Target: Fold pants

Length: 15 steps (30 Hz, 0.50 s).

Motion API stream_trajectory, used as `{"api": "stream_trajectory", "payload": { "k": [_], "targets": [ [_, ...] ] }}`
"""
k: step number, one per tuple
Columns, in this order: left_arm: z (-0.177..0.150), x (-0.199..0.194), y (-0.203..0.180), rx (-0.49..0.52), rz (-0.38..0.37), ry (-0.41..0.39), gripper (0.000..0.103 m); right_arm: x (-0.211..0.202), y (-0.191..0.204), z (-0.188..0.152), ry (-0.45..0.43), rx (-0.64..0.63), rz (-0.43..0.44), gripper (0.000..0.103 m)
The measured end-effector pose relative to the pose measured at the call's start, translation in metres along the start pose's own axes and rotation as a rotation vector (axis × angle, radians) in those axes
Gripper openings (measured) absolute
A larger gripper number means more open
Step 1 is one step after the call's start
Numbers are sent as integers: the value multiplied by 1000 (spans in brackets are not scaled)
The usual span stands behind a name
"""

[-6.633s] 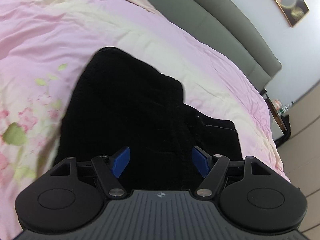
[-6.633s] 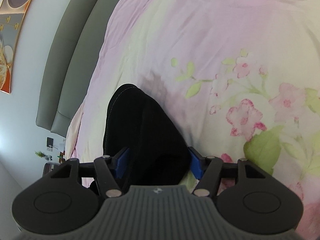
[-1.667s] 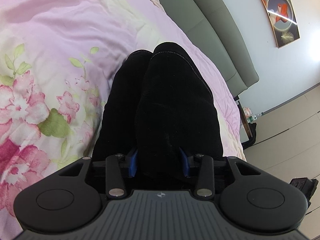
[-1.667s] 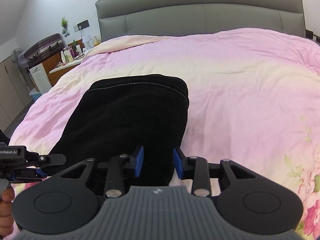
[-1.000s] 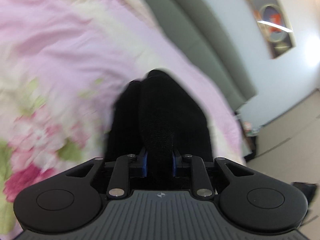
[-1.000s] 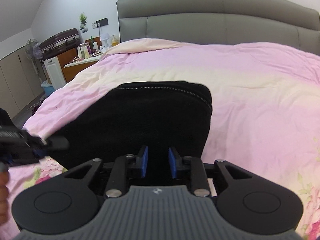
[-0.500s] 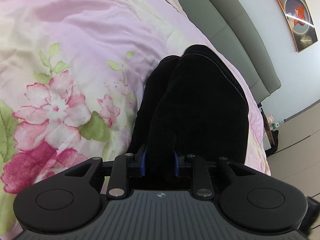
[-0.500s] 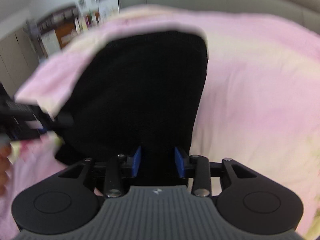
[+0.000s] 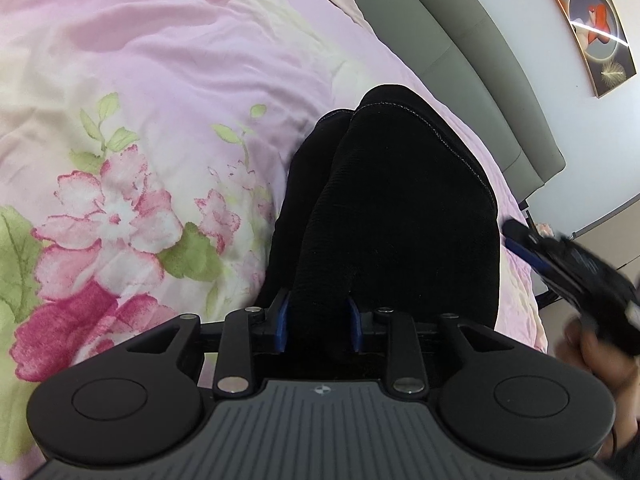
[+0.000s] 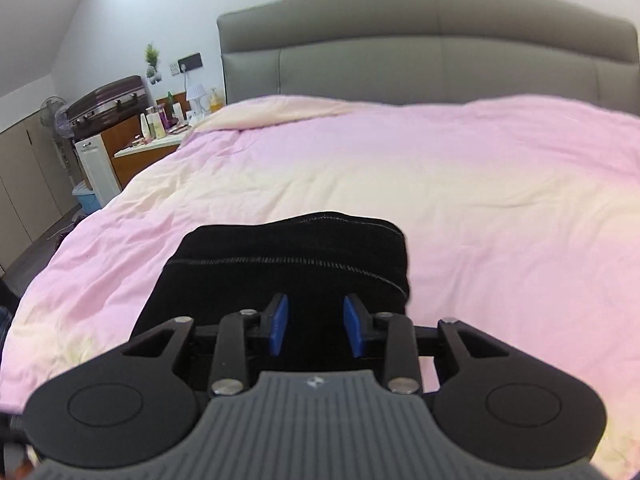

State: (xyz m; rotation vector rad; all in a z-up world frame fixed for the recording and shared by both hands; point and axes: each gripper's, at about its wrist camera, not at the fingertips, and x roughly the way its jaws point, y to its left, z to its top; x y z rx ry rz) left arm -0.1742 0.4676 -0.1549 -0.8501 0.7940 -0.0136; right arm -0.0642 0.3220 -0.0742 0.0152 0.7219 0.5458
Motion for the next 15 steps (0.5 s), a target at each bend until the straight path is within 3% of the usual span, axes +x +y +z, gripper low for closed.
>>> {"api": "stream_trajectory", "payload": {
  "k": [5,7,11,15],
  "targets": [
    [2,5,-2,19,-4,11,41,87,7,-1,155,-63,-143,40],
    [3,10,-8,53,17,6,41,102,2,-5,146,-75,-154,40],
    [4,12,-6,47,26,8,42,94,-10,-8,113,-73,-112,40],
    [-1,10,-2,41,40,7,42,50,-6,-24,10,-67,-66,40]
  ]
}}
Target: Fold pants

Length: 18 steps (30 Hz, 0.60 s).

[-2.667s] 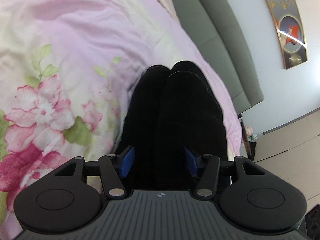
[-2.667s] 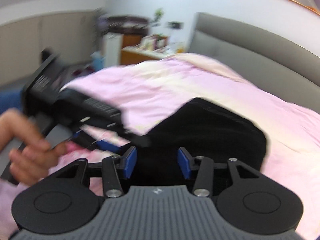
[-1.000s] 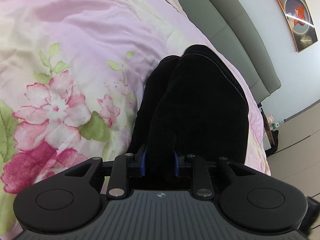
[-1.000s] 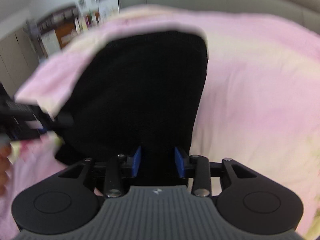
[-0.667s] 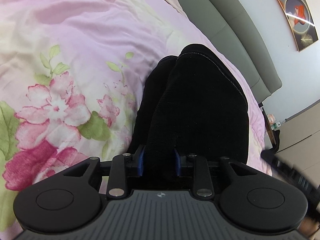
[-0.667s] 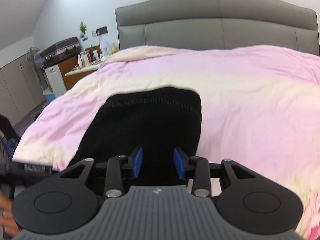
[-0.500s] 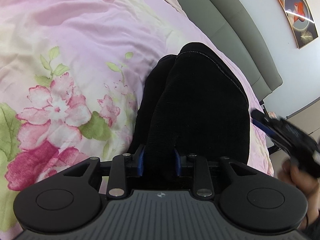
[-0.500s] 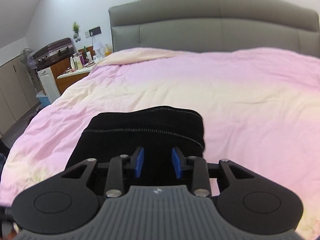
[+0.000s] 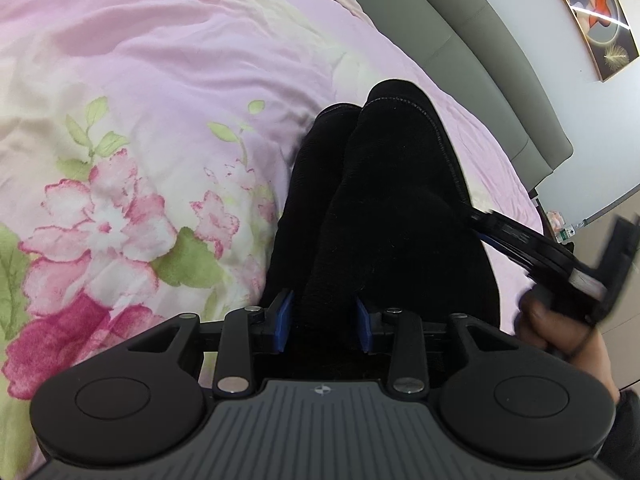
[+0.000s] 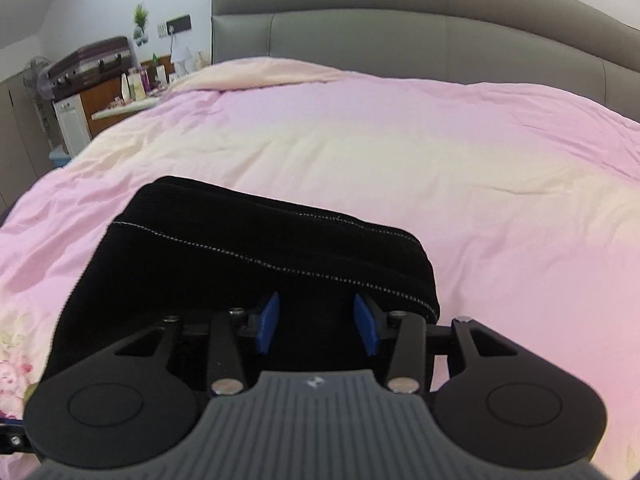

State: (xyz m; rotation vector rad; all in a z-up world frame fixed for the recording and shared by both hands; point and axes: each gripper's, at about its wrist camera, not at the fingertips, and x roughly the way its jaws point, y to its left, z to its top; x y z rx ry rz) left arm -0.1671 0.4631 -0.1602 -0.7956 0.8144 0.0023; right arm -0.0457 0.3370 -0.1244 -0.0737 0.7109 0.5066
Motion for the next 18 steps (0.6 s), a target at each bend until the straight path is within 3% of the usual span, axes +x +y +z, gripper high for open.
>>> {"api": "stream_trajectory", "payload": {
  "k": [4,8,12,15,18],
  "targets": [
    [-1,0,0,2,15,2,42,-46,5,-52,-78,41,-3,41],
    [-3,0,-5,37,36,0,43,-78,-14,-91,-102,187,39,41],
    [-3,0,-7,43,56,-3,43,-96,-12,-113,-44,149,56,41],
    [-3,-2,-7,29,67,4,47,-95,-10,-133,73,137,72,43],
    [-3,-4,-13,35,111,12,60,-98,-4,-141,108,96,63,46]
  ]
}}
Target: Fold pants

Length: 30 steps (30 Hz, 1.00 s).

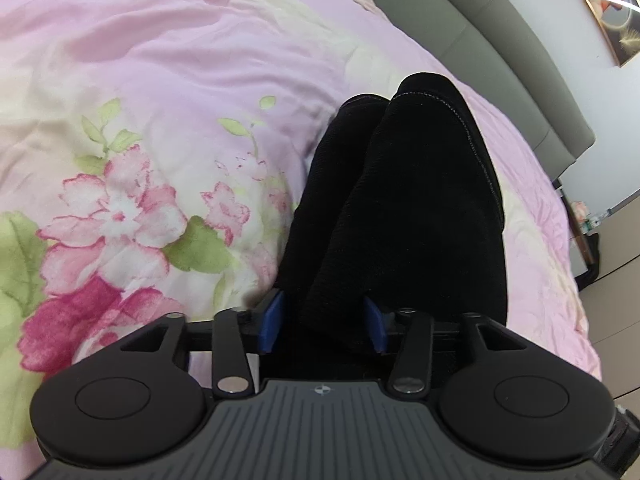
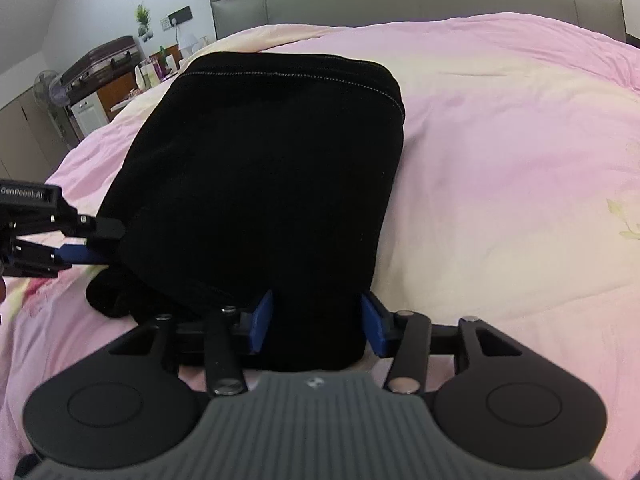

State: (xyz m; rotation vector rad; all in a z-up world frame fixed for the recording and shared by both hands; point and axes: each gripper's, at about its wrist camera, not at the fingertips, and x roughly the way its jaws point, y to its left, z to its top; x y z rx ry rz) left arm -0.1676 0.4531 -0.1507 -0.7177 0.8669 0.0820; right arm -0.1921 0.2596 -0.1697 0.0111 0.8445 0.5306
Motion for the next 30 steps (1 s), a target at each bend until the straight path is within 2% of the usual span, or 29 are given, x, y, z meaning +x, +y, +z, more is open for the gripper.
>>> {"api": "stream_trajectory", "payload": {
  "k": [2,5,7,9,10,13,16,19,21,27,30],
  "targets": [
    [0,-7,-6,40,41,-3,66,0,-6,10,60,78,16,46],
    [7,-24,-15,80,79,-24,68,-7,-15,18,144,134,44,48],
    [17,-37,-23,110,107,-63,68,-13,-21,14,200,127,68,47],
    [30,-47,-30,128,106,-88,69,-14,-25,9,268,93,82,47],
    [37,-51,-34,133,97,-99,71,-13,-23,6,304,53,80,44],
    [54,-53,-49,160,70,-116,75,-26,-18,3,283,-60,75,42],
    [68,-43,-65,205,48,-107,79,-41,-28,13,219,-12,93,44],
    [77,-20,-77,229,-9,-27,90,-50,-50,30,142,86,120,50],
    [82,0,-77,234,-40,51,90,-49,-65,43,117,138,137,53],
    [90,36,-41,107,-10,172,90,-34,-91,79,87,181,207,64],
    [88,42,-24,84,-44,190,96,-21,-97,90,97,179,244,66]
  ]
}}
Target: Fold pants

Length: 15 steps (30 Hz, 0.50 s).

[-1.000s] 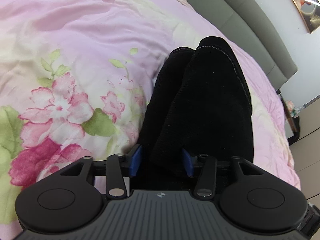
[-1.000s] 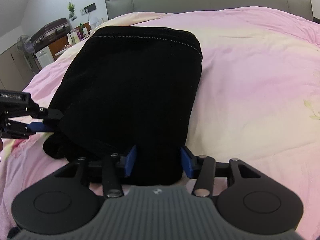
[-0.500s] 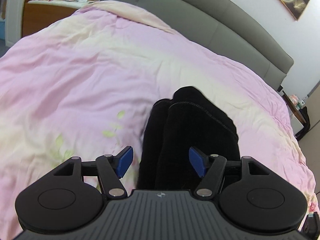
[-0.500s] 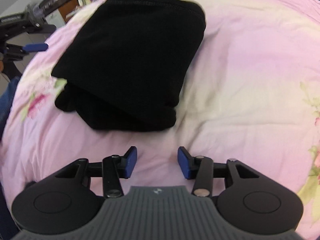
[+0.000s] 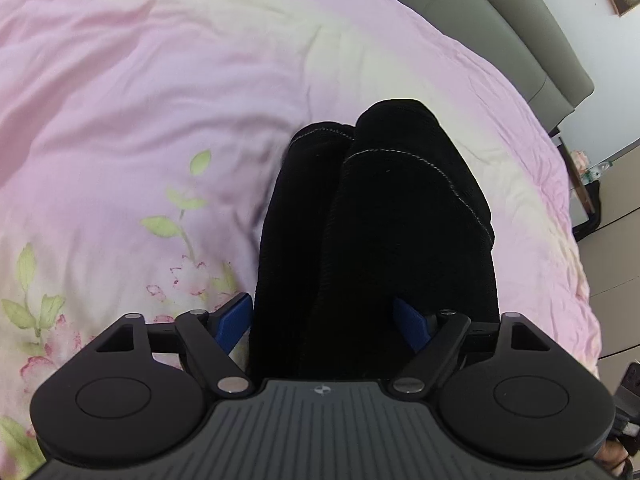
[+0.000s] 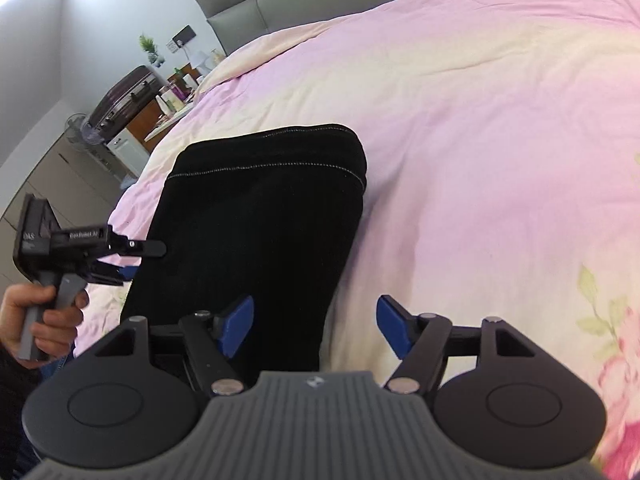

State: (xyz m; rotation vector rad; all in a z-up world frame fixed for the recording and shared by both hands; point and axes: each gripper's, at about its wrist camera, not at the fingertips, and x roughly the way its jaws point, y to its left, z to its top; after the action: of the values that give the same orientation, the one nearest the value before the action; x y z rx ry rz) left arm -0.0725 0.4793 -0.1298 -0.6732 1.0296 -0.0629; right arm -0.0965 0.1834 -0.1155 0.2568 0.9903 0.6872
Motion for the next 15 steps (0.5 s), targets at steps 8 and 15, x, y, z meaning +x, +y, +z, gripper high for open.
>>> {"api": "stream_trajectory", "payload": {
  "k": [8,15],
  "targets": [
    [8,16,28,-37,-101,48,103,43,-17,21,77,78,78,69],
    [12,32,43,-69,-224,79,103,77,-42,33,139,210,218,84]
  ]
}}
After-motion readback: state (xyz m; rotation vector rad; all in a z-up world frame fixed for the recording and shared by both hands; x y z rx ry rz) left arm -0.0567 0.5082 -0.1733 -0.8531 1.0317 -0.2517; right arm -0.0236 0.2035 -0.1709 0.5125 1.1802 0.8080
